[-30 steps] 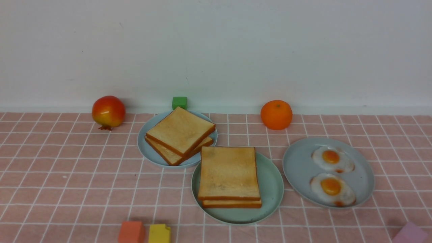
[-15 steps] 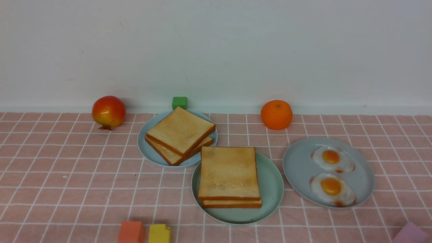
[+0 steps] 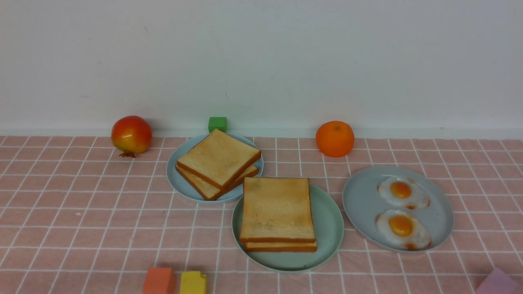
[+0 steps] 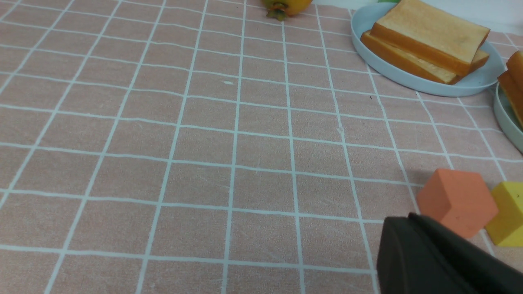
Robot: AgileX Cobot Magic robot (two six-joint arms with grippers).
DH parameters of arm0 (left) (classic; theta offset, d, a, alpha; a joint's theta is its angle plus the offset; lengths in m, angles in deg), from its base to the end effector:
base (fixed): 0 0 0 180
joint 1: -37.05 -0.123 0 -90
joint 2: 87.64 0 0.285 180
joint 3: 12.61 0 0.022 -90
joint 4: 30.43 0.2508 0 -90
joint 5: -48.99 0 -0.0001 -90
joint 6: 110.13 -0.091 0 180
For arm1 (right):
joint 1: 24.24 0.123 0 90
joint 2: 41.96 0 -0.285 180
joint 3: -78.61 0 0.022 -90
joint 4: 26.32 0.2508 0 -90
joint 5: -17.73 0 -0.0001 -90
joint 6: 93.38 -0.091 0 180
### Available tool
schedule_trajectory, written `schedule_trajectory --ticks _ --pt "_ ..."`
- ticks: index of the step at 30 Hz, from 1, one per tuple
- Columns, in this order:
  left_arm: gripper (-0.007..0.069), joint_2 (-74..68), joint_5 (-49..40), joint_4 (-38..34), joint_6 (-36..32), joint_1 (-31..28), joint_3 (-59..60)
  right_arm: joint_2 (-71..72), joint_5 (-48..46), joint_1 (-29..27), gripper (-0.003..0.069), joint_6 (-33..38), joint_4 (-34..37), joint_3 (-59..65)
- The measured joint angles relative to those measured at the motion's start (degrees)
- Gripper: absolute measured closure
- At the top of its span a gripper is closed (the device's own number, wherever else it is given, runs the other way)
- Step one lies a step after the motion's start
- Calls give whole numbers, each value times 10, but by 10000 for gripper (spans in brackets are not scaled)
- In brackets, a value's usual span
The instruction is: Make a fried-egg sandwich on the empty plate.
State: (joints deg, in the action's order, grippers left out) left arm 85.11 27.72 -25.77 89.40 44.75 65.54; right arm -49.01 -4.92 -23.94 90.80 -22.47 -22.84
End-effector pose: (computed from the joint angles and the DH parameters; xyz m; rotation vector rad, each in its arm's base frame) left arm 0.0525 -0.0044 0.1749 -0.1424 1.8625 -0.2492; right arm 0.0519 0.0026 0.1706 -0.0329 1.8882 0.0205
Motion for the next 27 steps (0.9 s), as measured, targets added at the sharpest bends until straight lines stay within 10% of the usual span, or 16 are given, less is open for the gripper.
schedule_trajectory --ticks 27 --pt "582 0 0 0 0 0 0 0 0 0 524 3 1 0"
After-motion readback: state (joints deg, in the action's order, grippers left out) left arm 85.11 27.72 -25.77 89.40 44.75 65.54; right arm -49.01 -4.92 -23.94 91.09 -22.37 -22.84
